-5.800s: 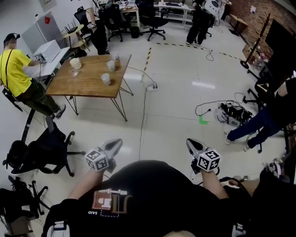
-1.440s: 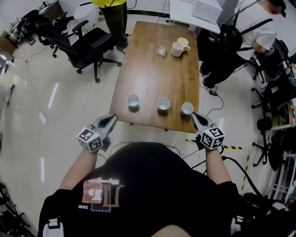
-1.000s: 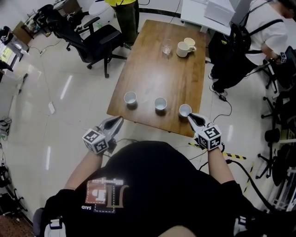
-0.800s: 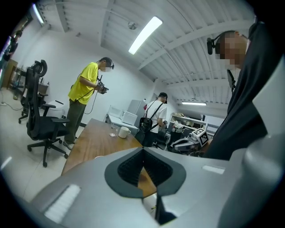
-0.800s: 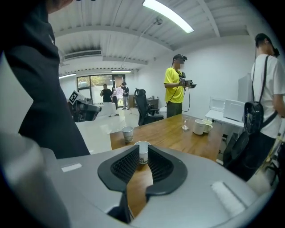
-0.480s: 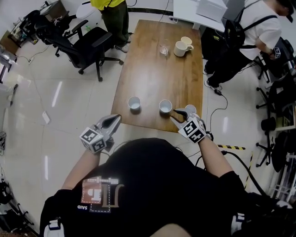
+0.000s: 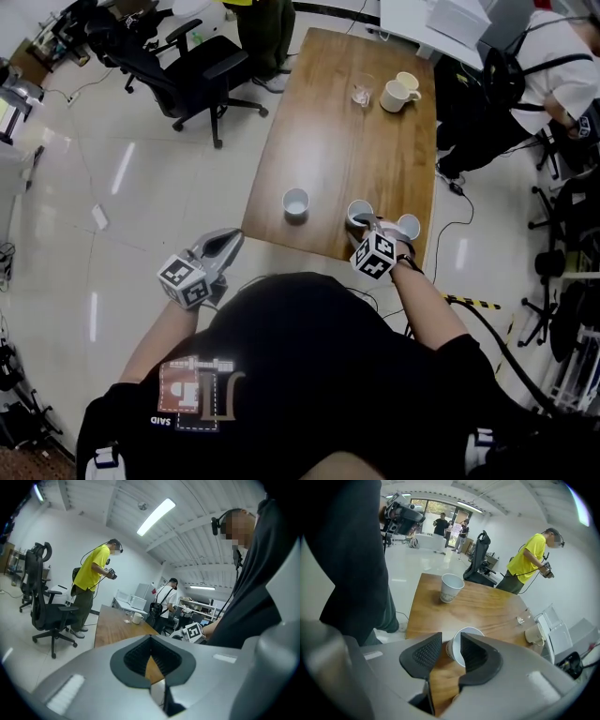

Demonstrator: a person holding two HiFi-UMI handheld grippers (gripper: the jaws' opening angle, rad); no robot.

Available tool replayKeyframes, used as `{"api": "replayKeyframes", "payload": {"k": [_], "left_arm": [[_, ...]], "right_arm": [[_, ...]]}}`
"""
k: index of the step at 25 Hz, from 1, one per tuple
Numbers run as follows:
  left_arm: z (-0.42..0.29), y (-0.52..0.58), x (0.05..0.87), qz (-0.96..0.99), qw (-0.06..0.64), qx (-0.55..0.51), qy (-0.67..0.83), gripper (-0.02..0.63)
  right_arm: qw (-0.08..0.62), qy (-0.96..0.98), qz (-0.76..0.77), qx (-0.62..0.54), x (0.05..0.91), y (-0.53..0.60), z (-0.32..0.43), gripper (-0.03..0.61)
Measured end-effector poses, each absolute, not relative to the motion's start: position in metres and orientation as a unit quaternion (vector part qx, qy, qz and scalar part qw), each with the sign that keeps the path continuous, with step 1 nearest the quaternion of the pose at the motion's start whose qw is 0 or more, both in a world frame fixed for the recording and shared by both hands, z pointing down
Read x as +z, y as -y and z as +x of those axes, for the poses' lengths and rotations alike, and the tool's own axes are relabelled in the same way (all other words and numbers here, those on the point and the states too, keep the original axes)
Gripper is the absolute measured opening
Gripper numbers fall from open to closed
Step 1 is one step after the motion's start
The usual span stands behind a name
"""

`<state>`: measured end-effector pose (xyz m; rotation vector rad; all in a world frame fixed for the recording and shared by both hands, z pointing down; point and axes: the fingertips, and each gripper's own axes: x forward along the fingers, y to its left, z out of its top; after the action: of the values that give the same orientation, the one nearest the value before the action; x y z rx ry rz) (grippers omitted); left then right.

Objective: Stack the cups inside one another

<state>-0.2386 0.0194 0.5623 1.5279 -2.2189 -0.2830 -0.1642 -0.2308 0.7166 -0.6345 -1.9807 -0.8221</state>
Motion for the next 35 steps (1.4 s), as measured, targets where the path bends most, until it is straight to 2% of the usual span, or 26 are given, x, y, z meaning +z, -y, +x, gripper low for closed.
{"api": "replayKeyframes", "payload": {"k": [10, 14, 20, 35], "left_arm": [[-0.228, -0.034, 0.566, 0.533, 0.224, -0.104, 0.810, 0.002], [-0.227, -0.033, 0.565, 0.527, 0.225, -0.108, 0.812, 0.003], [-0.226, -0.026, 0.562, 0.533, 0.219, -0.110, 0.810, 0.003], [-0.228, -0.033, 0.564, 0.527, 0.201, -0.128, 0.816, 0.002]], "right_arm": [[0.466, 0.769, -0.267, -0.348, 0.735, 0.227, -0.169, 0.082], [0.465, 0.769, -0.265, -0.350, 0.736, 0.229, -0.170, 0.037], [0.457, 0.779, -0.270, -0.334, 0.724, 0.225, -0.170, 0.029], [0.354, 0.814, -0.335, -0.316, 0.622, 0.154, -0.229, 0.029]]}}
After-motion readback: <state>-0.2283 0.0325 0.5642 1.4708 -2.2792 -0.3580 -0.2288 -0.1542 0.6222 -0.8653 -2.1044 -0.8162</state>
